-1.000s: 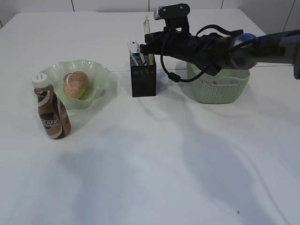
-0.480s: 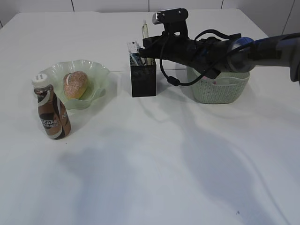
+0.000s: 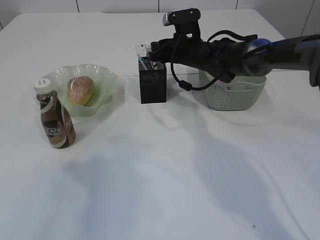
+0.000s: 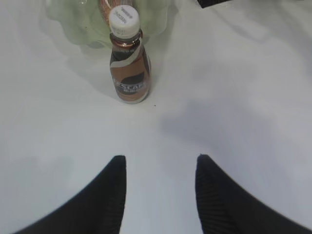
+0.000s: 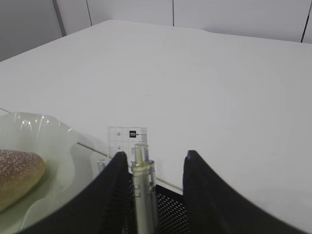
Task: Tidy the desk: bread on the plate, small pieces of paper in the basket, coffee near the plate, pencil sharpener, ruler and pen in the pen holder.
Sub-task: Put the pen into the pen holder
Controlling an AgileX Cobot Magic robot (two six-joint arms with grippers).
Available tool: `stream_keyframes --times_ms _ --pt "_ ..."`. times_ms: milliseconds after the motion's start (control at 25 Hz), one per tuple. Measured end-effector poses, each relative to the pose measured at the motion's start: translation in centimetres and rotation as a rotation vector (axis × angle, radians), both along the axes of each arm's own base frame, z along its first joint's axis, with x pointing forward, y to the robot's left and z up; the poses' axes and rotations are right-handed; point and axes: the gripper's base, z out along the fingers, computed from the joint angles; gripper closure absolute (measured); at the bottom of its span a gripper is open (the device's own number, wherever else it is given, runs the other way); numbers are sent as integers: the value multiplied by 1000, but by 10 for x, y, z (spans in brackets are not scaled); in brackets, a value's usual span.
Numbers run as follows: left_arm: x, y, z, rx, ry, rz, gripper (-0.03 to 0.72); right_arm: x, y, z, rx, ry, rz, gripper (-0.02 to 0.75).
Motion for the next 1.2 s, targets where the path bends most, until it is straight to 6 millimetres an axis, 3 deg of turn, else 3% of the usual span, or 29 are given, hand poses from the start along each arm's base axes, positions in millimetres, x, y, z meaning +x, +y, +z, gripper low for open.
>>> stream_keyframes --times_ms 200,440,640,680,720,1080,1200 --pt "2 0 2 2 -35 -1 360 0 -1 -2 -13 17 -6 413" --pt "5 0 6 10 -92 -5 360 -8 -6 38 -87 19 -20 412" --pt "6 0 7 10 -102 -5 360 -12 -8 54 -129 26 -19 412" --pt "6 0 7 10 -102 -5 360 -13 -8 54 -207 -2 7 412" --pt "6 0 7 11 -102 -5 360 -13 -7 55 -123 38 -11 412" --pt "6 0 7 13 -102 -5 360 -25 4 52 -101 144 153 409" --pt "4 1 6 16 -90 -4 360 -34 7 75 -76 124 212 409"
